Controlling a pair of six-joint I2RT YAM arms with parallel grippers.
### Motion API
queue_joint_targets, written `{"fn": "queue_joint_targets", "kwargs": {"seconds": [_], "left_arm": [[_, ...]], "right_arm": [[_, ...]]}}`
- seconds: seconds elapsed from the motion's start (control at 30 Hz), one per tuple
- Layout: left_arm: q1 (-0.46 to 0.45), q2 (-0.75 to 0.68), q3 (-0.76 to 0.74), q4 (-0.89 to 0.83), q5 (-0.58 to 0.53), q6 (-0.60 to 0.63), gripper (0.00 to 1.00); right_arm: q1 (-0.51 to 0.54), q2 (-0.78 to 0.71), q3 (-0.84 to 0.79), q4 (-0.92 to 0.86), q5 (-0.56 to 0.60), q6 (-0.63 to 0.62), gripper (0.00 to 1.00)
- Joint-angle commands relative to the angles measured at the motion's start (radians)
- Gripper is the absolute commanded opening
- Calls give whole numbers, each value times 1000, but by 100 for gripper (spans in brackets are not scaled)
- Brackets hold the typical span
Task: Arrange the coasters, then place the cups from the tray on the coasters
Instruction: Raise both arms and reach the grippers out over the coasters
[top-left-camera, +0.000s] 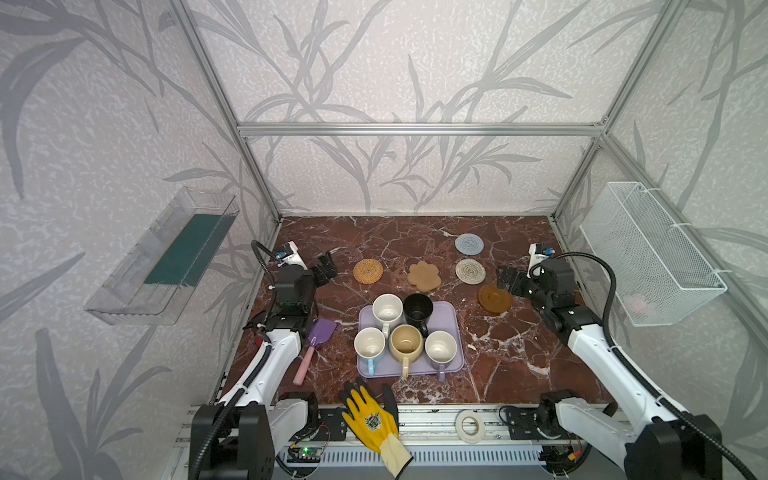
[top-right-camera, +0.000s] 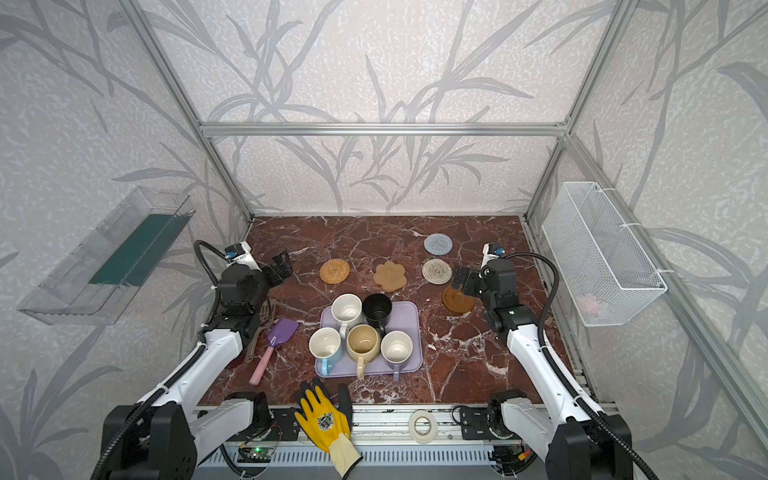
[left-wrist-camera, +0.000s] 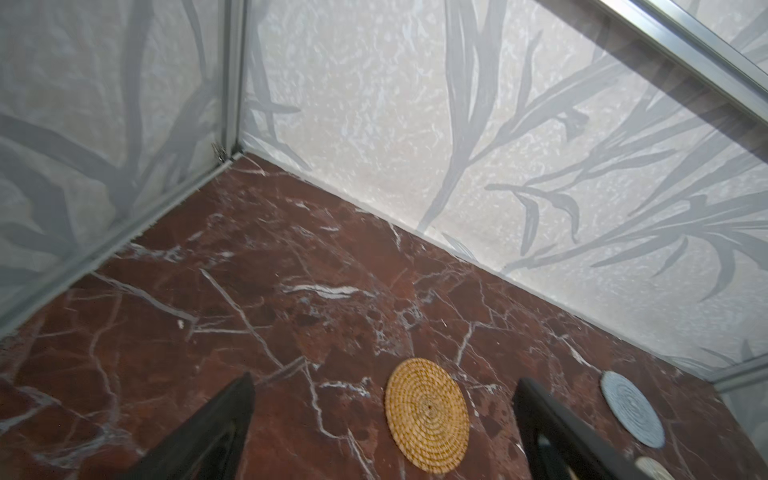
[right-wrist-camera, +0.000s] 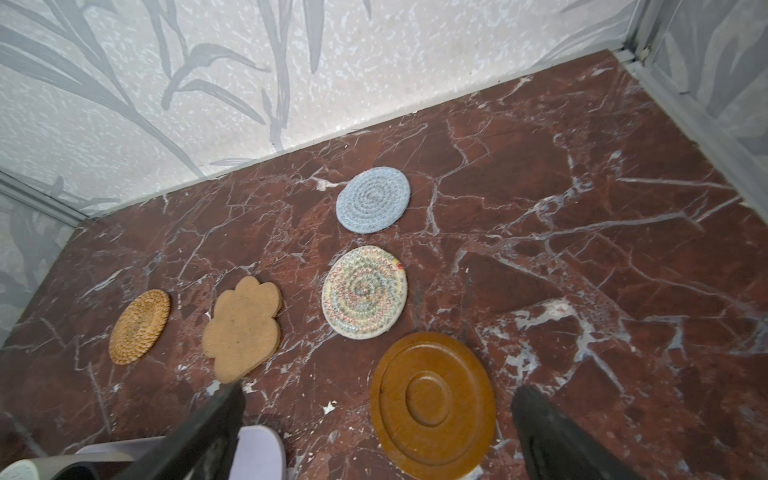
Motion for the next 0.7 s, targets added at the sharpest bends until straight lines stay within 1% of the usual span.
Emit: {"fn": "queue_joint_targets", "kwargs": {"seconds": [0.0, 0.07, 0.17, 0.27, 0.47, 0.67], "left_arm": [[-42, 41, 142, -191, 75, -50, 99], [-69, 70, 205, -290, 41, -34, 99], [-100, 128, 285, -400, 29, -19, 99], [-129, 213, 364, -495, 25, -4, 99], [-166, 419, 517, -626, 5, 51, 97], [-183, 646, 711, -779, -8, 100, 93]], "right_arm": [[14, 66, 76, -111, -95, 48, 99], [30, 109, 114, -134, -106, 57, 99], [73, 170, 173, -159, -116, 59, 99], [143, 233, 233, -162, -81, 43, 99], [227, 374, 354, -178, -68, 35, 99], [256, 462, 422, -195, -118, 39, 99]]}}
